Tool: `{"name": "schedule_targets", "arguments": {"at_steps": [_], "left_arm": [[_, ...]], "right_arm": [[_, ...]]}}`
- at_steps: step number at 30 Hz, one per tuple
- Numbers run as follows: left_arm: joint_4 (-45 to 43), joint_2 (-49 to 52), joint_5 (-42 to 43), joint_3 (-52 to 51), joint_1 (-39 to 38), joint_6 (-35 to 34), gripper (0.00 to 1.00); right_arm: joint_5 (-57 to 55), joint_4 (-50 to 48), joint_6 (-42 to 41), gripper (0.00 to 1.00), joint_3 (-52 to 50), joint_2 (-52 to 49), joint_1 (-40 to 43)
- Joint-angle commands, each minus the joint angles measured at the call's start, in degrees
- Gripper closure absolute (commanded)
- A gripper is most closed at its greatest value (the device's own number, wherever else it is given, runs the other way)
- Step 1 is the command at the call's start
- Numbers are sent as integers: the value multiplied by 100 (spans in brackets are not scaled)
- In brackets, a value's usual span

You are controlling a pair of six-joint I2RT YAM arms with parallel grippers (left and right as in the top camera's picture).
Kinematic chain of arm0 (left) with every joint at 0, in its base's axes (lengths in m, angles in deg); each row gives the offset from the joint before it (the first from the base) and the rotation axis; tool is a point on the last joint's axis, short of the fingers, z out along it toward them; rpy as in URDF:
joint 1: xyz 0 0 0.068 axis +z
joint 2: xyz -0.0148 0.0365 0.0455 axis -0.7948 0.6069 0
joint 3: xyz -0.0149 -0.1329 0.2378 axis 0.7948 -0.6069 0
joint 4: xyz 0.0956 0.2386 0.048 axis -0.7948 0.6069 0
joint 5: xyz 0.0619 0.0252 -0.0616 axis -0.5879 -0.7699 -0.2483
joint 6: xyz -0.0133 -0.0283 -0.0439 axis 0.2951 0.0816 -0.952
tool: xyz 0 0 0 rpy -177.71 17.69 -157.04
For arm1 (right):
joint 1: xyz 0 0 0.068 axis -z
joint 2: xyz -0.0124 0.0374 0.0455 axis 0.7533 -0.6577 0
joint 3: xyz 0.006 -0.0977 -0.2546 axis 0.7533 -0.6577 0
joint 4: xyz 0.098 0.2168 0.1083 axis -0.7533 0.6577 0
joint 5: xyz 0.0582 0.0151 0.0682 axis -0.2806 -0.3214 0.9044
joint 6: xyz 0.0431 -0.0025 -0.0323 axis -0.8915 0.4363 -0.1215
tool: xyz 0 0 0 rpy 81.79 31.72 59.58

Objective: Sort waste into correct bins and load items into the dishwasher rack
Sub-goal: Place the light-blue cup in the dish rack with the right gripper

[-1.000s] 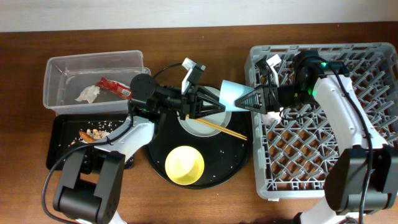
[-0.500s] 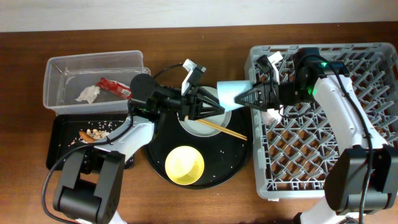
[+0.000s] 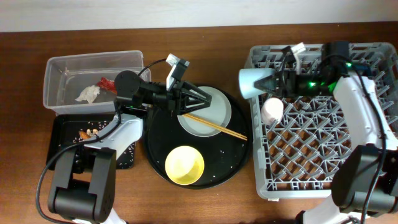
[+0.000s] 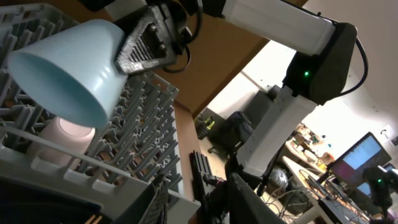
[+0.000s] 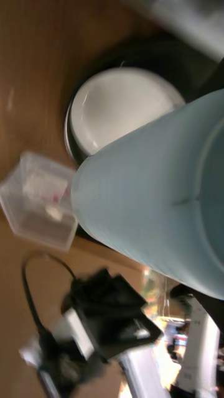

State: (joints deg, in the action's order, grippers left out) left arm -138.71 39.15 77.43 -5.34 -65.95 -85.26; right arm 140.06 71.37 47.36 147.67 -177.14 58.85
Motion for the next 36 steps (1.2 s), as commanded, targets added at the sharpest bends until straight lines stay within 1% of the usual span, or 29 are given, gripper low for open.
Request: {"name": "schedule_targets", "arguments": {"at_steps": [1, 2, 5, 6, 8, 10, 12, 13, 15, 17, 19, 25, 29, 31, 32, 35, 36], "left_arm": [[-48, -22, 39, 13, -15, 120, 69], [-46, -22, 66, 9, -17, 184, 69], [376, -22, 85, -79, -26, 597, 69], [601, -22, 74, -155, -39, 820, 69], [1274, -22, 20, -299, -50, 1475, 69], [1952, -22, -168, -369, -50, 2070, 69], [3174, -22, -730, -391, -50, 2999, 69], [3556, -22, -957, -391, -50, 3300, 69], [4201, -22, -1421, -391, -50, 3770, 69], [4612, -22, -1764, -391, -50, 4024, 69], [4710, -22, -1904, -391, -50, 4024, 69], [4712, -22, -1941, -391, -55, 4024, 69], [4715, -22, -1939, -391, -55, 4024, 69], [4712, -22, -1967, -391, -55, 4024, 64], [4712, -22, -2004, -391, -55, 4022, 64], [4717, -22, -2004, -391, -55, 4022, 64], [4719, -24, -2002, -391, -55, 4017, 64]], "right_arm": [[-1493, -17, -894, 48, 555, 87, 190], [-2251, -15, -1106, 48, 728, 90, 186], [-3637, -127, -1401, 48, 984, 92, 168], [-4017, -260, -1443, 48, 992, 92, 166], [-4760, -409, -1443, 48, 986, 81, 168], [-5047, -479, -1443, 48, 977, 81, 168], [-5080, -647, -1440, 48, 975, 74, 166], [-5082, -723, -1438, 48, 975, 70, 168], [-5082, -866, -1438, 48, 933, 68, 166], [-5080, -881, -1440, 48, 892, 0, 166], [-5069, -890, -1440, 48, 890, -177, 162], [-5088, -1069, -1438, 48, 890, -741, -151], [-5600, -1047, -1464, 47, 890, -769, -284], [-5617, -1010, -1464, 35, 890, -767, -284], [-5615, -999, -1462, 31, 890, -767, -284], [-5615, -979, -1572, 12, 890, -767, -284], [-5613, -979, -1569, 11, 890, -767, -284]]}}
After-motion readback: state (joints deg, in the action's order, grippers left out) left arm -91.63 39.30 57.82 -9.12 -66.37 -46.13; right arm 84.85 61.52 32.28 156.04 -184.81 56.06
